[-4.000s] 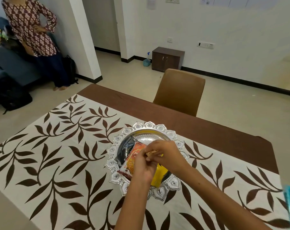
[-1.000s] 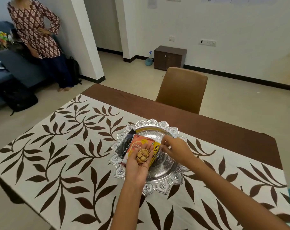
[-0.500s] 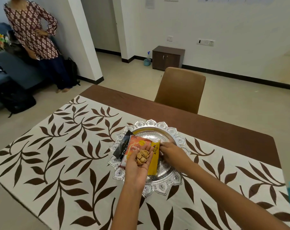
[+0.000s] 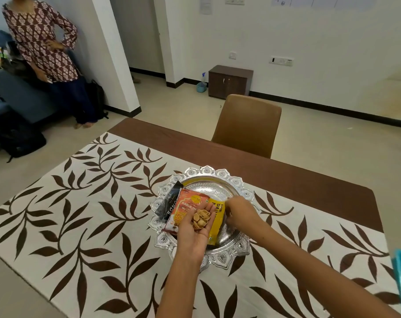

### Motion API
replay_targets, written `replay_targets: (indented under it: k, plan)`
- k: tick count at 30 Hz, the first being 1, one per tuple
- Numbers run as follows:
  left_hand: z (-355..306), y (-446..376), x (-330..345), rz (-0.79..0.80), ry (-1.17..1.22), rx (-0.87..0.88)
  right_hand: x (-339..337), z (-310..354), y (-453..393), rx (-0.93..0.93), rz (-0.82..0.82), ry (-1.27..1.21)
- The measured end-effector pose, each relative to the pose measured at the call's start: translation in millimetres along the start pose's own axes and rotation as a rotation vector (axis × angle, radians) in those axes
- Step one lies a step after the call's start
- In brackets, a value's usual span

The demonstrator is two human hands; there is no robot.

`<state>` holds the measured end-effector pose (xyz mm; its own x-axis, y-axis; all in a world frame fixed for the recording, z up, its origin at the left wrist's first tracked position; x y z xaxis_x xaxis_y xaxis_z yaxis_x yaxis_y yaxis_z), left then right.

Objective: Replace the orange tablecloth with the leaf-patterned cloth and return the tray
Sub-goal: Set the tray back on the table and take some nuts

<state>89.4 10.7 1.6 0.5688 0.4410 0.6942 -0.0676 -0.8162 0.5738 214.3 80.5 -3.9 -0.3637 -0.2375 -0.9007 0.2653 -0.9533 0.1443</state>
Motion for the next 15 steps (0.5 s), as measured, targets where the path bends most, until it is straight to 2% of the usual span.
replay_targets:
  k: [3, 8, 11, 13, 15]
  plan:
    - [0.5, -1.1, -1.7, -0.006, -0.023, 0.001, -6.8, -4.1, 2.2, 0.037, -0.061, -0.057]
    - [2.6, -3.7, -1.8, -0.043, -0.038, -0.007, -49.2, 1.1, 9.4, 0.051, -0.117, -0.411]
    - [4.9, -3.7, 1.2, -0.063, -0.065, -0.018, -66.3, 19.8, 17.6, -0.048, -0.062, -0.6]
    - [6.7, -4.3, 4.2, -0.089, -0.073, -0.012, -66.0, 36.7, 23.3, -0.119, 0.022, -0.633]
    - [10.0, -5.5, 6.8, -0.109, -0.062, -0.026, -62.2, 45.0, 25.8, -0.147, 0.026, -0.628]
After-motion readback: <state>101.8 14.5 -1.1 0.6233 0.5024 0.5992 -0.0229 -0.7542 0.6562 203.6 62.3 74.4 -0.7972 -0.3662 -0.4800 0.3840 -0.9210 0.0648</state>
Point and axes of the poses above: each hand's wrist, its own y-axis away from the middle knuckle, its own x-axis out of the palm, z = x × y, the point moved 5 cm from there along -y, towards the middle knuckle, and after that the axes turned 9 degrees about -y, right-handed, at the moved point
